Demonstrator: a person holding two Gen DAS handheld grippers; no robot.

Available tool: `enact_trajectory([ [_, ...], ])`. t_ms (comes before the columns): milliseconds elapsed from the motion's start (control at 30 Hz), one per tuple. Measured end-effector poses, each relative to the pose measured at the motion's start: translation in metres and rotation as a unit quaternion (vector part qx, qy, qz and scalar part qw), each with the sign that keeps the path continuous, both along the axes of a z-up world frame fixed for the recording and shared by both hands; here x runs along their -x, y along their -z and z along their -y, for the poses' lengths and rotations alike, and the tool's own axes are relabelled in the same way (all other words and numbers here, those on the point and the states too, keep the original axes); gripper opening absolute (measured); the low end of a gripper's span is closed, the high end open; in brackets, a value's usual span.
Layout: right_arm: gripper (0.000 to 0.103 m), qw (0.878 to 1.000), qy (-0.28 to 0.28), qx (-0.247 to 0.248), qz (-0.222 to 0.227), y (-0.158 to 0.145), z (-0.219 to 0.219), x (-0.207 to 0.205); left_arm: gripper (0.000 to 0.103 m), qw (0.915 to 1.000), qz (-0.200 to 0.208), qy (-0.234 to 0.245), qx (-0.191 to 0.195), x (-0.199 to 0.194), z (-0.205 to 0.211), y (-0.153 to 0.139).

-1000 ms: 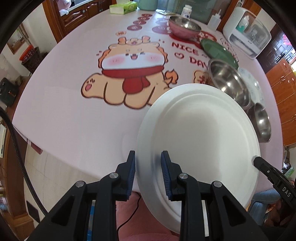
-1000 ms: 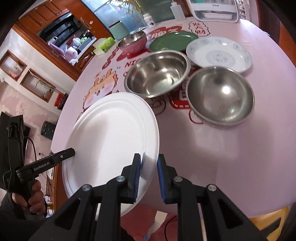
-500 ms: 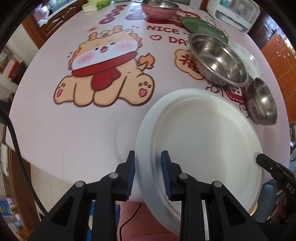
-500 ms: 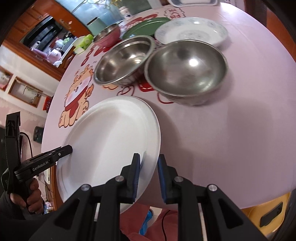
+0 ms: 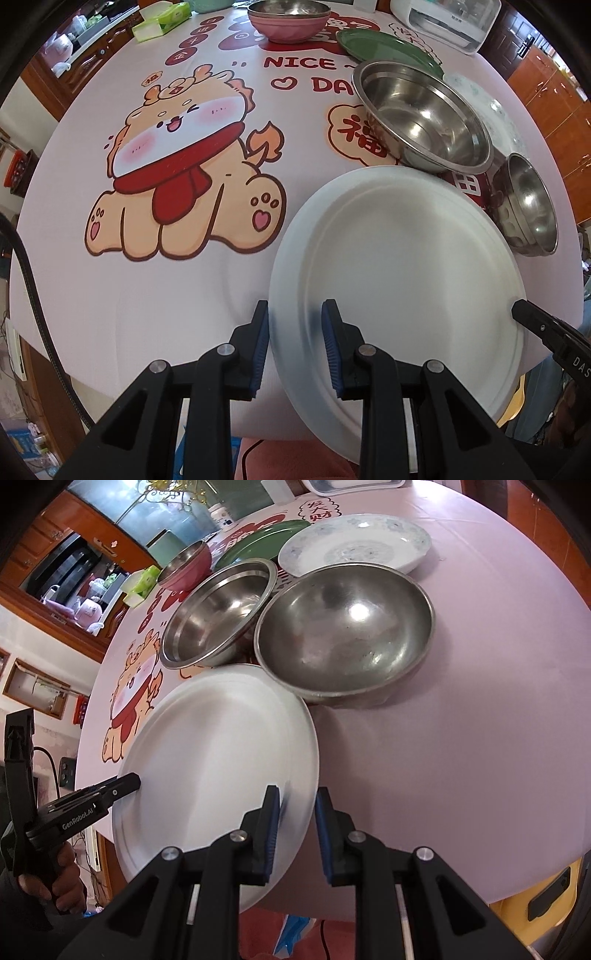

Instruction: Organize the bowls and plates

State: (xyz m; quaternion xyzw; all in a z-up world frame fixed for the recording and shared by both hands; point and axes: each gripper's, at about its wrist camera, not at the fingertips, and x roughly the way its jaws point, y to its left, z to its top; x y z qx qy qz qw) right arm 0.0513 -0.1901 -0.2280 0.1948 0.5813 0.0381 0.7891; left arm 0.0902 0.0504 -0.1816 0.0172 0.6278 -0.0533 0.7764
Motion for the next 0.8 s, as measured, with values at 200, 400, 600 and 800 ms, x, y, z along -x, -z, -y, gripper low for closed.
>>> enact_trajectory([
  [200,0.019,1.000,0.009,0.007,-0.004,0.005,-0.005,-0.008,0.025,1.0000,0.003,0.005,-0.004,-0.008,0.001,0.006],
  [400,0.019,1.000,0.017,0.012,-0.002,0.007,-0.008,-0.008,0.026,1.0000,-0.001,0.007,0.000,-0.011,-0.001,0.010],
  [600,0.021,0.999,0.017,0.027,0.008,0.006,-0.013,-0.004,0.026,0.9999,0.001,0.010,0.002,-0.010,-0.002,0.012],
  [800,0.022,0.999,0.012,0.037,0.012,0.007,-0.014,-0.005,0.026,1.0000,-0.001,0.002,0.006,-0.009,-0.002,0.014],
])
